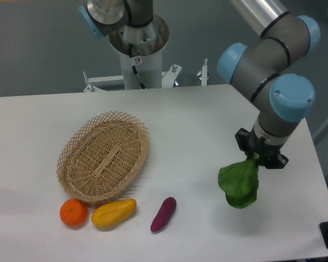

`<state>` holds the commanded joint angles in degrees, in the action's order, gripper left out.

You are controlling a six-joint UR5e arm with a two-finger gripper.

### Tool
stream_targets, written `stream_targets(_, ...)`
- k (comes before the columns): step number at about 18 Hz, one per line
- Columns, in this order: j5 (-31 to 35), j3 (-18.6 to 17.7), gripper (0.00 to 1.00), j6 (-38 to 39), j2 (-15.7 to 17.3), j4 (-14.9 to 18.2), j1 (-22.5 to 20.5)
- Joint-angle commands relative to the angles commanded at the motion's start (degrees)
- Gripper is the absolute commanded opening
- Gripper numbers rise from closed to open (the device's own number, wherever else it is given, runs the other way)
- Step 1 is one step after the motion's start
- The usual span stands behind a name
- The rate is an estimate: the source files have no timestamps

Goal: Pick up the green vegetable from the table
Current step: 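Carry the held bok choy up and away from the basket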

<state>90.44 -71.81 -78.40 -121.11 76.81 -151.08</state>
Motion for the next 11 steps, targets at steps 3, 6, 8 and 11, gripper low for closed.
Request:
stream_targets(3,0.18,0.0,0.19,0.0,-0.09,0.01,0.09)
stream_targets(6,0.26,0.09,0.19,-0.7,-0.09,0.09,0.09)
stream_targets(8,0.35,0.09,0.19,-0.7,-0.09,0.01,0.09)
stream_targets(11,0.61,0.0,0.19,-0.7,-0.18,-0.35,0.79)
